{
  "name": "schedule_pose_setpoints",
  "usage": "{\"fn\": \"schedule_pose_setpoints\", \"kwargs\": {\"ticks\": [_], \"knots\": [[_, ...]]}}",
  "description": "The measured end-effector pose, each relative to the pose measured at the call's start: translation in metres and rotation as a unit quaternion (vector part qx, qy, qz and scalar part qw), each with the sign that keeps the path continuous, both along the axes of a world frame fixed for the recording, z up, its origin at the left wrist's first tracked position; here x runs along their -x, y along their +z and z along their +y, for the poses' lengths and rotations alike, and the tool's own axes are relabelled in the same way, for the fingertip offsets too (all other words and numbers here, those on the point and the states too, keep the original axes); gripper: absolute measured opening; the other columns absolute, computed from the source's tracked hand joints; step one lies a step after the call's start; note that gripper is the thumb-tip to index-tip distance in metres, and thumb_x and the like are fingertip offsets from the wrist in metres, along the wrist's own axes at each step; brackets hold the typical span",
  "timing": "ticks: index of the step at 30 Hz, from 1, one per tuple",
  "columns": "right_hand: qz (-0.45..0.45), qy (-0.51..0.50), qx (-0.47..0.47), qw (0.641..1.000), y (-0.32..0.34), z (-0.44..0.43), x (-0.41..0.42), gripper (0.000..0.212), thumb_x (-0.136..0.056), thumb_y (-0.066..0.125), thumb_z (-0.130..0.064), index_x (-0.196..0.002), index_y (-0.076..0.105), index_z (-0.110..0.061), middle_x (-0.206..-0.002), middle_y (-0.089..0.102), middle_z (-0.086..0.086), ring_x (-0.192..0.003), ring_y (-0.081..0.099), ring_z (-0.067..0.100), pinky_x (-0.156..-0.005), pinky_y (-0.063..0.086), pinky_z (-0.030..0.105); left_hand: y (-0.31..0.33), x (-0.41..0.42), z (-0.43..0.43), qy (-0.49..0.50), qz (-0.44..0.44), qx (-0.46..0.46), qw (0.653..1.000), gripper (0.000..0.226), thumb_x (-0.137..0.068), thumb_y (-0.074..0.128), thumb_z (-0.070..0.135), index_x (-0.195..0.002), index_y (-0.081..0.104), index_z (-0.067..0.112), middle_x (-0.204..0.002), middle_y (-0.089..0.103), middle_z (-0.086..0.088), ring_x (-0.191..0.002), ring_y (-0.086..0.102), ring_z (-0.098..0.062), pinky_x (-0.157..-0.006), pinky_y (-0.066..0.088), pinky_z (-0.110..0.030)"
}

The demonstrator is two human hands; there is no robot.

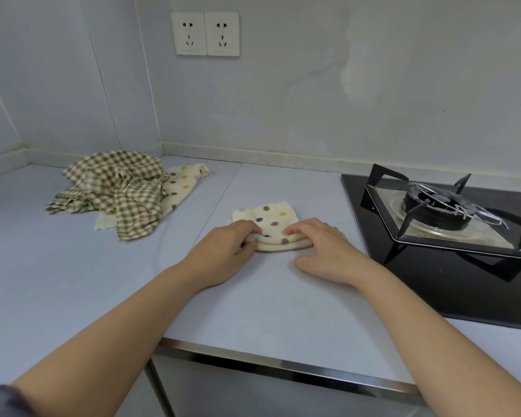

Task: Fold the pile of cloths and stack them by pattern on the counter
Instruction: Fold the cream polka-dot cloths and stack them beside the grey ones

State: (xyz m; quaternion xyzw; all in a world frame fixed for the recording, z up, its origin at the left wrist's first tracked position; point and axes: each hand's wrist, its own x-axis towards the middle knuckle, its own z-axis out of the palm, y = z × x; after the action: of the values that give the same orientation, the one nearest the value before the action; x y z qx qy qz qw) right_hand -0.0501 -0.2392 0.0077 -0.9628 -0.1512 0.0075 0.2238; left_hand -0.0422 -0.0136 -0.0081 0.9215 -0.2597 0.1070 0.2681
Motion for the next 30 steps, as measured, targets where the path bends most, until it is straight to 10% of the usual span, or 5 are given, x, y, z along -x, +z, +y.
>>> {"fn": "schedule_pose_setpoints", "kwargs": {"ticks": [6, 12, 17, 24, 30], "knots": [[-0.098, -0.028, -0.089, 0.991, -0.009, 0.009, -0.006, 0.017, -0.083, 0.060, -0.013, -0.093, 0.059, -0.027, -0.101, 0.055, -0.010, -0.094, 0.052, 0.011, -0.090, 0.042, 0.028, 0.007, 0.003, 0.001, 0.034, 0.077, 0.109, 0.990, 0.019, -0.098, 0.040, 0.022, -0.101, 0.059, 0.025, -0.086, 0.059, 0.025, -0.085, 0.057, -0.022, -0.078, 0.046, -0.041], [-0.114, -0.056, -0.254, 0.959, -0.003, 0.012, -0.001, 0.012, -0.081, 0.060, -0.007, -0.088, 0.062, -0.016, -0.099, 0.065, -0.010, -0.089, 0.056, 0.006, -0.074, 0.042, 0.018, 0.010, 0.009, 0.002, -0.050, 0.040, 0.078, 0.995, 0.046, -0.083, 0.063, 0.041, -0.123, 0.040, 0.039, -0.123, 0.054, 0.021, -0.119, 0.046, 0.006, -0.095, 0.038, -0.016], [-0.147, -0.061, -0.335, 0.929, 0.004, 0.014, 0.002, 0.010, -0.086, 0.062, -0.010, -0.083, 0.059, -0.019, -0.080, 0.062, -0.008, -0.077, 0.055, 0.009, -0.066, 0.040, 0.017, 0.014, 0.009, -0.005, -0.034, -0.108, 0.070, 0.991, 0.026, -0.091, 0.058, 0.020, -0.112, 0.047, 0.031, -0.102, 0.060, 0.015, -0.087, 0.053, -0.012, -0.073, 0.046, -0.031], [-0.090, -0.020, -0.469, 0.878, 0.012, 0.015, 0.006, 0.027, -0.087, 0.062, -0.032, -0.089, 0.061, -0.006, -0.077, 0.059, 0.006, -0.072, 0.053, 0.016, -0.065, 0.041, 0.032, 0.037, 0.013, -0.008, -0.018, 0.003, 0.298, 0.954, 0.030, -0.093, 0.059, 0.015, -0.098, 0.050, 0.043, -0.084, 0.057, 0.010, -0.065, 0.049, -0.018, -0.060, 0.041, -0.030], [-0.127, -0.051, -0.479, 0.867, 0.013, 0.017, 0.010, 0.015, -0.099, 0.051, -0.025, -0.088, 0.061, -0.020, -0.070, 0.059, -0.004, -0.060, 0.054, 0.009, -0.053, 0.045, 0.024, 0.053, 0.011, -0.009, -0.030, 0.095, 0.301, 0.948, 0.012, -0.088, 0.067, 0.021, -0.085, 0.056, 0.025, -0.078, 0.057, 0.010, -0.059, 0.054, -0.012, -0.059, 0.047, -0.027]]}}
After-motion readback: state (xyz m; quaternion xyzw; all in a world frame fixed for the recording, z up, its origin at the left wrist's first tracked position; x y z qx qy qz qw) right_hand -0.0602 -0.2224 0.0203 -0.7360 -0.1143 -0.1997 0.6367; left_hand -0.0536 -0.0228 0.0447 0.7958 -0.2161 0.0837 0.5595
